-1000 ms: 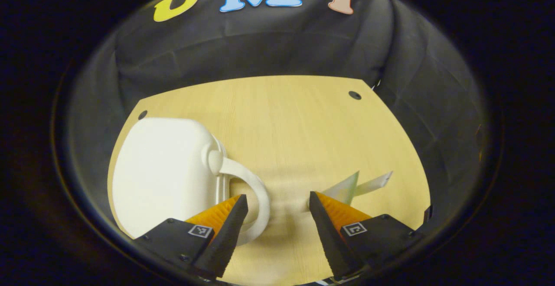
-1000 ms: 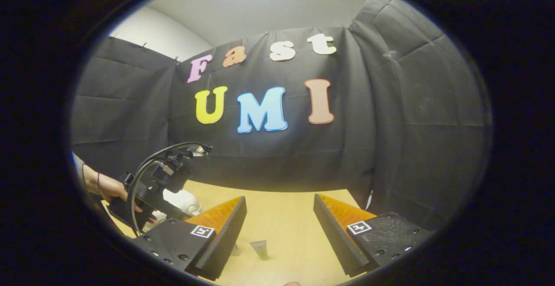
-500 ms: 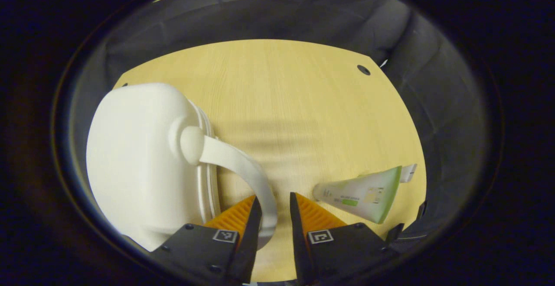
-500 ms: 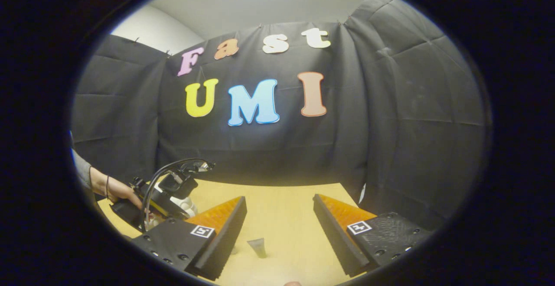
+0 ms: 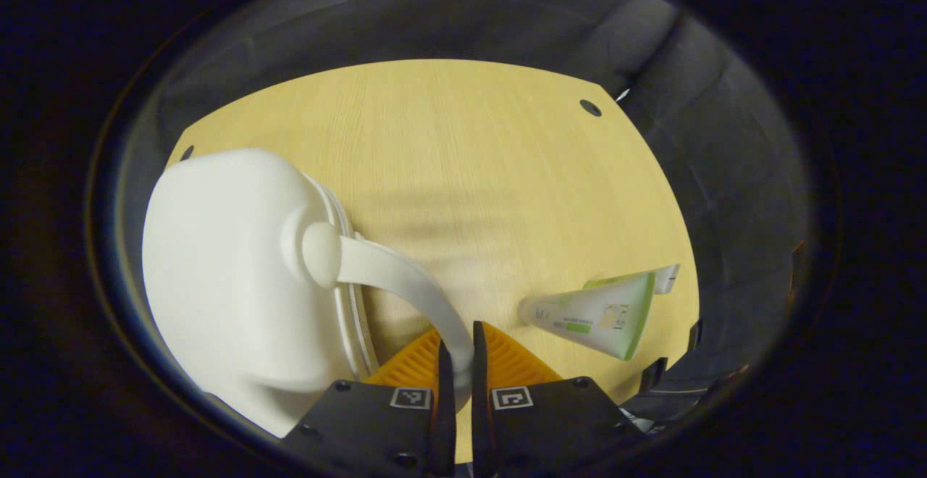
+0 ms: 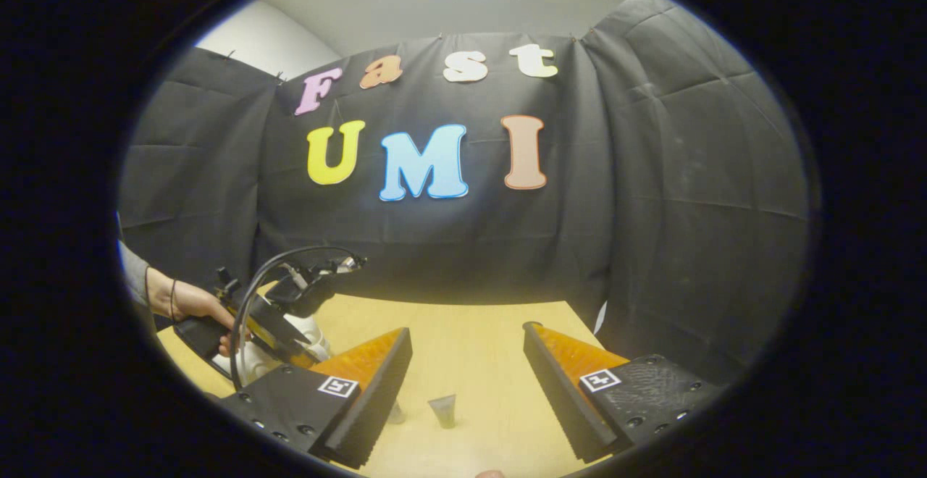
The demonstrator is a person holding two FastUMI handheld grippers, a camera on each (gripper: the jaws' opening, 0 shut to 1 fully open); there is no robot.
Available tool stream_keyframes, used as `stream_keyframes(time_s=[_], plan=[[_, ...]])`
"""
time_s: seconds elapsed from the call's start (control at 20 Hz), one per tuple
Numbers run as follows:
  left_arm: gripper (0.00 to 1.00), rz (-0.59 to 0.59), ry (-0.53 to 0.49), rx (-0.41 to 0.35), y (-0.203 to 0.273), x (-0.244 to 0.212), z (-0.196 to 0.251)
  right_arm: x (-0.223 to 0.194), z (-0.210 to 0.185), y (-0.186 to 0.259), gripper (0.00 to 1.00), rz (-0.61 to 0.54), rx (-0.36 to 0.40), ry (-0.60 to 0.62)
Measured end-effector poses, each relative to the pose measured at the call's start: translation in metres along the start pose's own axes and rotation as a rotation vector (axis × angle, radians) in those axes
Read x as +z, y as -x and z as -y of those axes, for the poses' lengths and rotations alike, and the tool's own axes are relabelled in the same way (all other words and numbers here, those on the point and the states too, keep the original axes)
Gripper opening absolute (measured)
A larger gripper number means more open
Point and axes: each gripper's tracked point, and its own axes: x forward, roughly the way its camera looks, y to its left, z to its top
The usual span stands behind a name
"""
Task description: First open the suitcase, pack the skin care products into it, and then close the suitcase.
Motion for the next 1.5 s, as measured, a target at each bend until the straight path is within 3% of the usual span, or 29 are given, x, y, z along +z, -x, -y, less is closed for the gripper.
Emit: stream_keyframes(time_s=[0.05,0.2,0.25,0.35,0.4,0.45,0.65,0.75,0.8,1.0,1.05,1.3,1.5], plan=[[0.16,0.004,0.014,-0.024,0.01,0.004,0.003,0.0,-0.002,0.0,0.89,0.001,-0.005,0.002],[0.16,0.036,0.026,-0.048,0.048,0.018,-0.001,0.004,-0.011,0.0,0.89,0.003,-0.021,0.024],[0.16,0.047,0.026,-0.062,0.063,0.024,-0.001,0.004,-0.016,0.0,0.94,0.0,-0.022,0.034],[0.16,0.054,0.027,-0.096,0.096,0.033,-0.003,0.006,-0.027,0.001,0.95,-0.003,-0.017,0.049],[0.16,0.059,0.02,-0.098,0.116,0.038,-0.01,0.009,-0.033,0.002,0.89,-0.001,-0.012,0.053],[0.17,0.071,0.005,-0.089,0.133,0.043,-0.019,0.01,-0.039,0.003,0.95,0.002,-0.007,0.056],[0.16,0.115,-0.033,-0.038,0.21,0.061,-0.065,0.014,-0.06,0.004,0.95,0.012,-0.002,0.087],[0.13,0.14,-0.025,0.012,0.246,0.069,-0.105,0.017,-0.074,0.005,0.95,0.018,0.006,0.092],[0.16,0.158,-0.026,0.046,0.261,0.073,-0.127,0.019,-0.08,0.005,0.94,0.022,0.007,0.091],[0.12,0.22,-0.037,0.254,0.313,0.079,-0.24,0.021,-0.104,0.004,0.95,0.03,0.001,0.078],[0.15,0.218,-0.026,0.285,0.32,0.074,-0.265,0.021,-0.11,0.003,0.94,0.031,-0.005,0.072],[0.15,0.22,0.036,0.371,0.313,0.064,-0.381,0.026,-0.127,0.008,0.94,0.021,-0.056,0.056],[0.12,0.155,0.11,0.432,0.266,0.041,-0.499,0.036,-0.118,0.02,0.95,0.024,-0.134,0.053]])
